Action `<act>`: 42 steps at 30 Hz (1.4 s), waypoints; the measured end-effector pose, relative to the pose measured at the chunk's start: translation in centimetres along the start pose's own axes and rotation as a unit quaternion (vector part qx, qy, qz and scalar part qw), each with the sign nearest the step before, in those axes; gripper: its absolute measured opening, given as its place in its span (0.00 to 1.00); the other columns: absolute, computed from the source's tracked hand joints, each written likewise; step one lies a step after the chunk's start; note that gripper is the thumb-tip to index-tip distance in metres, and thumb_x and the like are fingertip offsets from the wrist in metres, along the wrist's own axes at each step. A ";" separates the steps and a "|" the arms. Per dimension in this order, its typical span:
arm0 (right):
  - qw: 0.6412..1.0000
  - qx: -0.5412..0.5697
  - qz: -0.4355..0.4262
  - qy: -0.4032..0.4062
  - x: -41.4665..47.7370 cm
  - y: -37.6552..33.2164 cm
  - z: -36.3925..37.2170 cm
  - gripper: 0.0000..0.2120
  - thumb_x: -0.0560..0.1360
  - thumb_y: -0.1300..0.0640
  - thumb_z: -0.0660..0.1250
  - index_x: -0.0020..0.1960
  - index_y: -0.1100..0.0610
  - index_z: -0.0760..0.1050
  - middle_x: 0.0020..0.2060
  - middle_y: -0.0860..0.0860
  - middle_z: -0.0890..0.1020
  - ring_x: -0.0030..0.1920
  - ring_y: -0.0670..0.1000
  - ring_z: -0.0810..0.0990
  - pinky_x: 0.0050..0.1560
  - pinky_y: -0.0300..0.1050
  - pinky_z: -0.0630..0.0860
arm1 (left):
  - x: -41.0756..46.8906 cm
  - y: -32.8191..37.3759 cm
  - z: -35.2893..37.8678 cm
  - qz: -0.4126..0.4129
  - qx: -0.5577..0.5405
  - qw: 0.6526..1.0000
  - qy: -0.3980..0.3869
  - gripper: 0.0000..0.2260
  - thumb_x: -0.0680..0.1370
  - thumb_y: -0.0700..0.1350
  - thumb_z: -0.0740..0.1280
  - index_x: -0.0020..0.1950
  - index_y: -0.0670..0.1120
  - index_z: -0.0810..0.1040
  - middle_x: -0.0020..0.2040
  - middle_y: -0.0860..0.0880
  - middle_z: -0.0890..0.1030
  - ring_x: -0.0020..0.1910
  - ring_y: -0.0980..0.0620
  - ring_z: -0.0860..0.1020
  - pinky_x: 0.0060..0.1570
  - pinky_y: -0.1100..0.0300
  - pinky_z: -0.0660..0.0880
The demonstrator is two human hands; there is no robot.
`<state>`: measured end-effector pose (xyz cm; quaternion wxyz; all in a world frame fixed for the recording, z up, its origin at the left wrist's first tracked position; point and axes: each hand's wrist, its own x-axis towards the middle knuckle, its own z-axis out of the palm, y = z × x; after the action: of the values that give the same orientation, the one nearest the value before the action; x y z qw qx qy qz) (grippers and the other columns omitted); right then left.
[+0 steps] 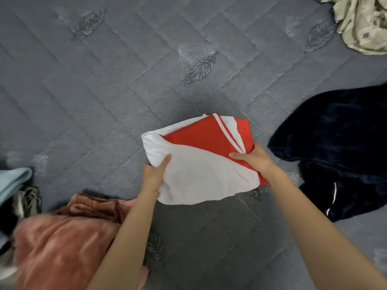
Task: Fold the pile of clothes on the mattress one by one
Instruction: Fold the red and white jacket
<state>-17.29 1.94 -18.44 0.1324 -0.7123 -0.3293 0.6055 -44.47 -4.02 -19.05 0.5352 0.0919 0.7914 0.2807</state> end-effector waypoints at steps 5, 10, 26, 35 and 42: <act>0.995 0.054 0.056 -0.059 -2.3 0.3 -0.2 0.23 0.67 0.61 0.78 0.60 0.58 0.76 0.47 0.52 0.85 0.41 0.50 0.85 0.36 0.41 0.80 | -1.8 0.5 -0.8 0.028 0.039 0.995 -0.091 0.17 0.72 0.48 0.75 0.58 0.47 0.78 0.51 0.50 0.83 0.52 0.50 0.81 0.50 0.56 0.78; 0.994 0.078 0.052 -0.059 -6.7 -1.3 0.0 0.20 0.67 0.62 0.77 0.57 0.58 0.78 0.43 0.54 0.86 0.40 0.53 0.85 0.38 0.45 0.82 | -6.0 2.0 -1.3 0.149 0.028 0.986 -0.070 0.19 0.73 0.42 0.75 0.61 0.50 0.74 0.53 0.57 0.80 0.52 0.58 0.78 0.46 0.63 0.75; 0.988 0.121 -0.011 -0.098 -22.0 -7.0 1.8 0.13 0.69 0.65 0.74 0.53 0.60 0.80 0.43 0.56 0.86 0.37 0.51 0.85 0.36 0.41 0.81 | -18.7 4.6 -13.2 0.195 -0.079 0.977 -0.023 0.18 0.74 0.44 0.73 0.62 0.48 0.76 0.53 0.53 0.81 0.50 0.54 0.79 0.43 0.59 0.76; 0.985 0.157 -0.036 -0.064 -29.6 -6.0 9.1 0.17 0.67 0.63 0.76 0.55 0.57 0.79 0.46 0.54 0.86 0.42 0.52 0.86 0.38 0.43 0.81 | -20.3 3.2 -22.9 0.199 -0.075 0.976 -0.043 0.16 0.74 0.45 0.73 0.59 0.48 0.76 0.51 0.53 0.81 0.50 0.52 0.80 0.45 0.58 0.76; 0.976 0.214 -0.043 -0.006 -35.0 -2.7 18.7 0.19 0.67 0.61 0.77 0.55 0.55 0.77 0.46 0.51 0.85 0.41 0.49 0.86 0.35 0.40 0.80 | -19.8 1.1 -32.3 0.225 -0.029 0.970 -0.087 0.11 0.75 0.44 0.72 0.55 0.52 0.76 0.46 0.59 0.81 0.40 0.65 0.81 0.34 0.70 0.75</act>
<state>-37.61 -22.00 5.90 0.3058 -0.6493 -0.2236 0.6595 -65.53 -23.10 6.06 0.5276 0.2764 0.6920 0.4078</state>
